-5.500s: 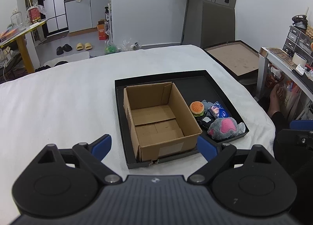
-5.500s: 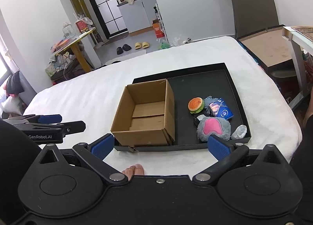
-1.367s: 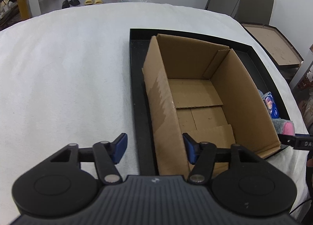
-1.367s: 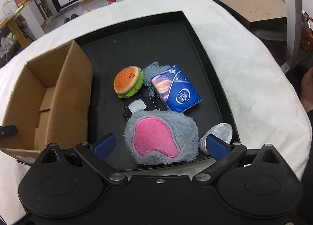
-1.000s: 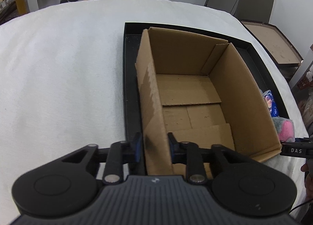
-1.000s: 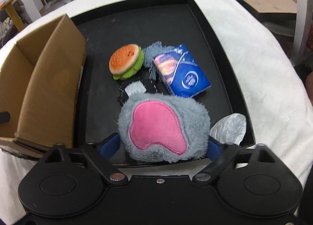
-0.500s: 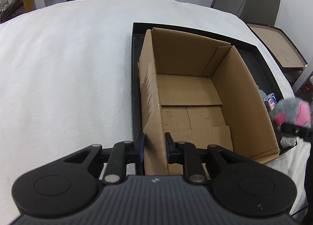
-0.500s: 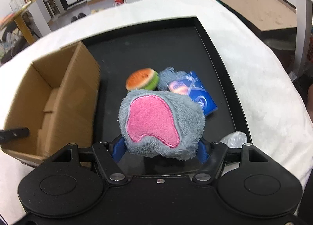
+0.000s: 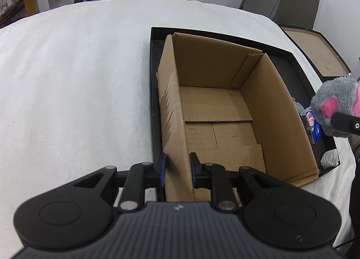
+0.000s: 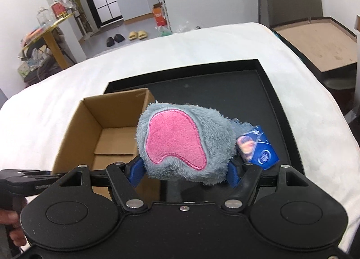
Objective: Organize soft objects
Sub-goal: 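Carry the grey plush into the box and open the right tool while left holds box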
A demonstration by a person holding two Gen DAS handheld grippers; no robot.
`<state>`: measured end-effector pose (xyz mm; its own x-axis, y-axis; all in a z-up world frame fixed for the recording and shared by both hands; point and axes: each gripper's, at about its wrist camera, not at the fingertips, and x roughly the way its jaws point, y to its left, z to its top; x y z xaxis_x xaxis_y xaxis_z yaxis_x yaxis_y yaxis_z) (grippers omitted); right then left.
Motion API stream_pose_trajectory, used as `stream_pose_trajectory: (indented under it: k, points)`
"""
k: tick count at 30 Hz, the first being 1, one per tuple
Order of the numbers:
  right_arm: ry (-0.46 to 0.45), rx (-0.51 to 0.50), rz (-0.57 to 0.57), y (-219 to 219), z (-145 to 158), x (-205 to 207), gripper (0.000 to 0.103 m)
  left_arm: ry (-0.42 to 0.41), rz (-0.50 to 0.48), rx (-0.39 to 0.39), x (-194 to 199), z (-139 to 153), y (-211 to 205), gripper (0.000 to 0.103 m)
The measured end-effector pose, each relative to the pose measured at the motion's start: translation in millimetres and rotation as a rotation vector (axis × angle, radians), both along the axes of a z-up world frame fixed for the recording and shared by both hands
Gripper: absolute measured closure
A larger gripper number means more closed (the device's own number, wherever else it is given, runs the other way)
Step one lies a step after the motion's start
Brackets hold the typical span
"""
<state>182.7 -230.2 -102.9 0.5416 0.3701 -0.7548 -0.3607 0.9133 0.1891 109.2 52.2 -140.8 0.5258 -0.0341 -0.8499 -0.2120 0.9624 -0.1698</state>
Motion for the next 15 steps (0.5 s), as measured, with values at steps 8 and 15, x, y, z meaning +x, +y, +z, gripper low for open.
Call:
stream_pose_trajectory:
  k: [8,15]
  points:
    - [-0.009,0.024,0.049,26,5,1,0.035,-0.002,0.000,-0.016,0,-1,4,0.082]
    - [-0.010,0.049,0.089,51,10,2,0.034,-0.003,-0.014,-0.033,1,-2,8,0.081]
